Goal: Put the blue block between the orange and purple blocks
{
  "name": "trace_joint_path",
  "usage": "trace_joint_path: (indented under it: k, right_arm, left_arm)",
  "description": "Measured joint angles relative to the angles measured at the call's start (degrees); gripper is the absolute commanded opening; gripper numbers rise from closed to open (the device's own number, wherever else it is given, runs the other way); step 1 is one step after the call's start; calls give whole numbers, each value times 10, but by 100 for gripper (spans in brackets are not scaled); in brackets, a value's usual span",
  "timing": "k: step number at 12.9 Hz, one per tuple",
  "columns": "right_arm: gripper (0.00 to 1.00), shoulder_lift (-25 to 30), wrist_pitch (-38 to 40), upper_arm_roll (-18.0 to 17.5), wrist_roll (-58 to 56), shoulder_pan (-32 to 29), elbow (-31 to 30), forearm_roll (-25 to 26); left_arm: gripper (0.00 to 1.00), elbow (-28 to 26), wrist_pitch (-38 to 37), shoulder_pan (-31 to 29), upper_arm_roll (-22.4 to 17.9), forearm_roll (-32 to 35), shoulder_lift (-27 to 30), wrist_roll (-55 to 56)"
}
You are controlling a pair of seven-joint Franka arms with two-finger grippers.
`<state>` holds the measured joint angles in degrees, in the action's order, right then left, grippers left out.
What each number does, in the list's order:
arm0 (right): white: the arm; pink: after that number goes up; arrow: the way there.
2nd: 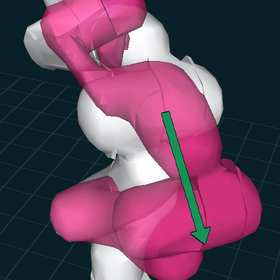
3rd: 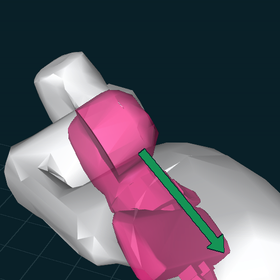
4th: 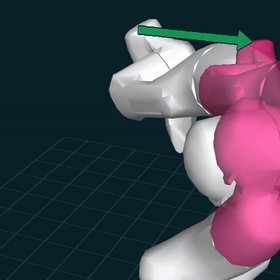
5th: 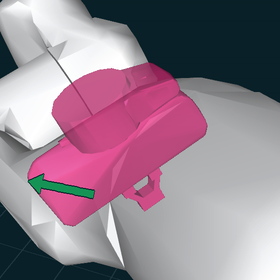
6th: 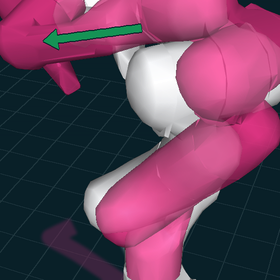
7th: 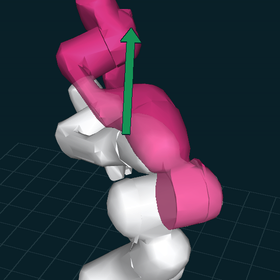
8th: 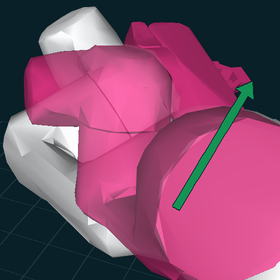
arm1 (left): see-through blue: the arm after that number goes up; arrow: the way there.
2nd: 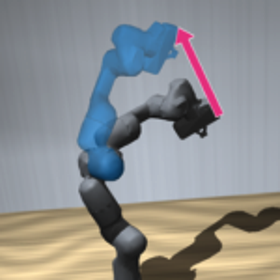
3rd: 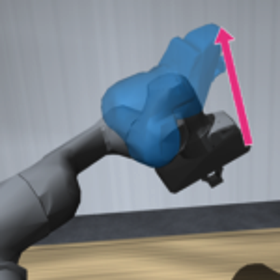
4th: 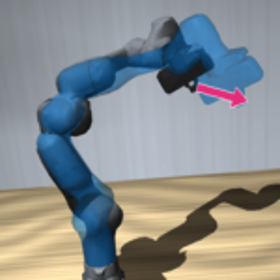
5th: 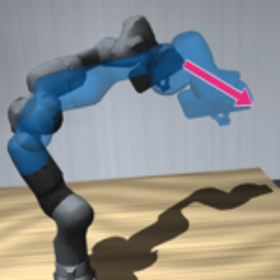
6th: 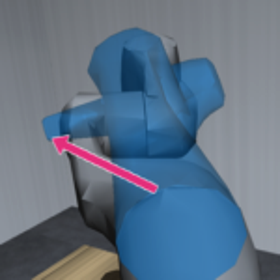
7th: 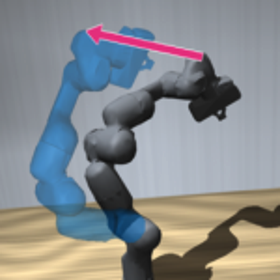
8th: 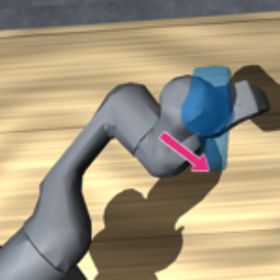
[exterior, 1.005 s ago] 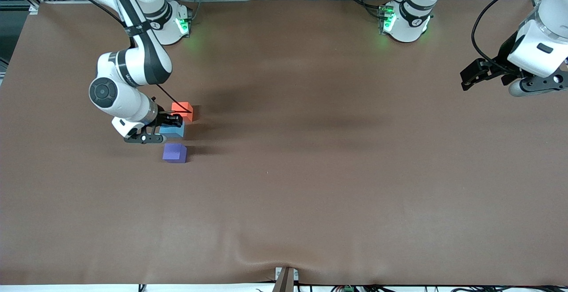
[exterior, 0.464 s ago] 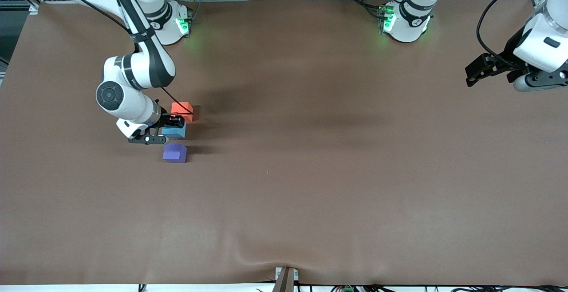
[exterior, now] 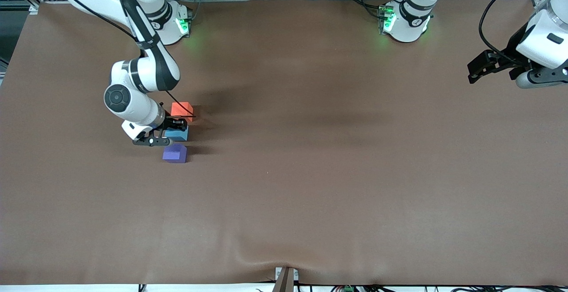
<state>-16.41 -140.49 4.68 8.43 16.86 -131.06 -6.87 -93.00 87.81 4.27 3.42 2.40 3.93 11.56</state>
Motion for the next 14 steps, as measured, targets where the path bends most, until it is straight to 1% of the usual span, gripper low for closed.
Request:
trace_joint_path:
  k: [4, 5, 6, 7, 8, 9, 10, 11, 12, 14]
  right_arm:
    - [0, -10, -11, -2, 0, 0, -2, 0]
    - [8, -10, -12, -2, 0, 0, -2, 0]
    - [20, -10, -12, -2, 0, 0, -2, 0]
    - [39, -11, -12, -3, 0, 0, -2, 0]
    - [44, -12, -12, -3, 0, 0, -2, 0]
    - [63, -13, -12, -3, 0, 0, -2, 0]
    - [69, -14, -12, -3, 0, 0, -2, 0]
    - [98, -15, -12, -3, 0, 0, -2, 0]
    - [100, -15, -12, -3, 0, 0, -2, 0]
    - [100, -15, -12, -3, 1, 0, -2, 0]
  left_arm:
    - [100, 0, -2, 0, 1, 0, 2, -1]
    - [100, 0, -4, 0, 1, 0, 2, -1]
    - [100, 0, -5, 0, 1, 0, 3, -1]
    - [100, 0, -7, 0, 1, 0, 3, -1]
    - [100, 0, -10, 0, 1, 0, 3, -1]
    - [100, 0, -11, 0, 1, 0, 3, -3]
    - [100, 0, -12, 0, 0, 0, 3, -7]
    - [100, 0, -13, 0, -1, 0, 4, -13]
    - [100, 0, -14, 0, -1, 0, 4, -15]
    - [100, 0, -15, -1, -2, 0, 6, -16]
